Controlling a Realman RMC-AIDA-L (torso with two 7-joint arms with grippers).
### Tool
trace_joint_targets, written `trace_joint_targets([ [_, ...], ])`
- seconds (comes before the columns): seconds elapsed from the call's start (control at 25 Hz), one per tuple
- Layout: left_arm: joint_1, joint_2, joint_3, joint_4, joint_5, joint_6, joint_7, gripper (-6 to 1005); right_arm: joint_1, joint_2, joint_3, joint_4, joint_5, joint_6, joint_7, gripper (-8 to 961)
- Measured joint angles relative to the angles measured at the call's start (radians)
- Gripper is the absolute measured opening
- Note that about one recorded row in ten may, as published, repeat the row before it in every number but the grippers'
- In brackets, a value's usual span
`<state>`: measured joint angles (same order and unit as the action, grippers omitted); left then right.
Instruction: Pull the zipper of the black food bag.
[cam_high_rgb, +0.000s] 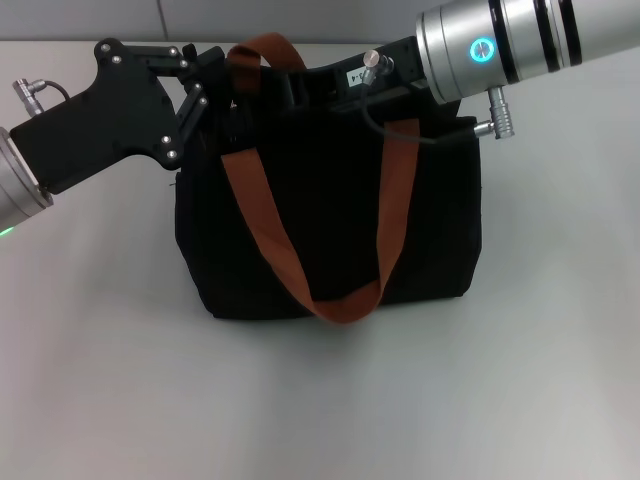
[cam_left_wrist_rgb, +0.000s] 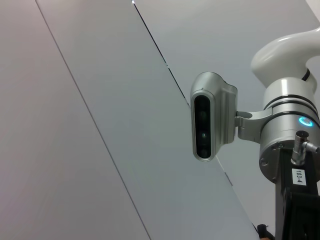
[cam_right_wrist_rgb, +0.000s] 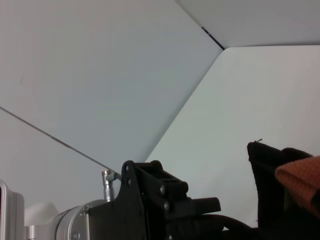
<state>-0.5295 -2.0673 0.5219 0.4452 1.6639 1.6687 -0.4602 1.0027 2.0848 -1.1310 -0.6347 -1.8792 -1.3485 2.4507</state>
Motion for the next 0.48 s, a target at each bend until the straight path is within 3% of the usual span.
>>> trace_joint_targets([
  [0.04,0.000,0.000,0.000,0.000,0.000,0.000,0.000,28,-0.001,0.000,0.000,-0.002,0.001,0.000,0.000,269],
  [0.24,0.001,-0.001,-0.001,0.002,0.000,-0.003,0.000,28,-0.021,-0.001,0.002,-0.033,0.001,-0.001,0.003,63],
  [0.48,0.002,0.000,-0.004,0.002,0.000,-0.003,0.000,28,-0.037,-0.003,0.007,-0.052,0.004,-0.009,0.006,24],
])
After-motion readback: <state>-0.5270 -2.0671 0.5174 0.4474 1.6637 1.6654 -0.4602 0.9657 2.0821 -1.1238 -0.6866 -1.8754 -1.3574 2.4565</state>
